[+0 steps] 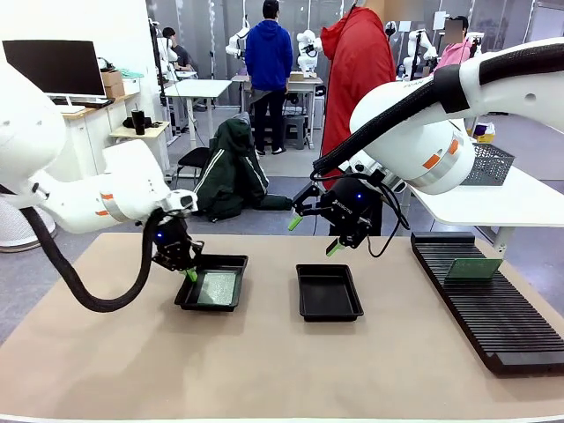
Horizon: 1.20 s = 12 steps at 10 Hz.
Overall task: Inspect and transfer BCBs to ESD trays.
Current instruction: Pick up the ESD tray and place it on the left side of the table.
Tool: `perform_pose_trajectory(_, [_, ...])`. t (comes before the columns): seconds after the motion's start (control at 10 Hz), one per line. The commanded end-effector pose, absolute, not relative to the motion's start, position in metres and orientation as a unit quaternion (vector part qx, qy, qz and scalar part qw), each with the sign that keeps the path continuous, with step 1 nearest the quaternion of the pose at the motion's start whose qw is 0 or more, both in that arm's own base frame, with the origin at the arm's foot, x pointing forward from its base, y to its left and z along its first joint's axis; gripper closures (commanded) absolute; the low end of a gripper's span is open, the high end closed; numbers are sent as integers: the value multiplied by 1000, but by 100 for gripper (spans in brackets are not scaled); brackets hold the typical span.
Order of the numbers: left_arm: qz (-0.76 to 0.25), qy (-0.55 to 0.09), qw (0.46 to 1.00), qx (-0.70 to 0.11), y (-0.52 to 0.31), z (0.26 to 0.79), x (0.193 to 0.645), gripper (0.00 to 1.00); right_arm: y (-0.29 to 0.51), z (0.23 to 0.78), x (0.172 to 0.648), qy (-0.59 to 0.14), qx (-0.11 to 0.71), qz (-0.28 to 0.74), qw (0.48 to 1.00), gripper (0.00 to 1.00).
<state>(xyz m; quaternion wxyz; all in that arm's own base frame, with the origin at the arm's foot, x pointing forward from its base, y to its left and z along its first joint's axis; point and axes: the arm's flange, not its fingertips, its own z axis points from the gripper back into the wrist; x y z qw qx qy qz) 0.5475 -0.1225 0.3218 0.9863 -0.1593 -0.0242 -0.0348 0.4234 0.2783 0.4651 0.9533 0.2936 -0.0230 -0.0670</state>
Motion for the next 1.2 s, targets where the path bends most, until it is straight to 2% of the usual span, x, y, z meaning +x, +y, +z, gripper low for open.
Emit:
perform_pose_trajectory(0.0, [-45, -21, 975, -217, -80, 334, 536, 97, 279, 465, 426, -24, 290, -70, 954, 0])
perform_pose_trajectory(0.2, [-55, -47, 966, -247, -37, 345, 532, 97, 279, 465, 426, -24, 290, -70, 954, 0])
perform_pose_trajectory(0.4, [-42, -37, 966, -252, 6, 353, 527, 97, 279, 465, 426, -24, 290, -70, 954, 0])
perform_pose_trajectory(1.1, [3, -8, 980, -197, 142, 354, 495, 97, 279, 465, 426, -24, 290, -70, 954, 0])
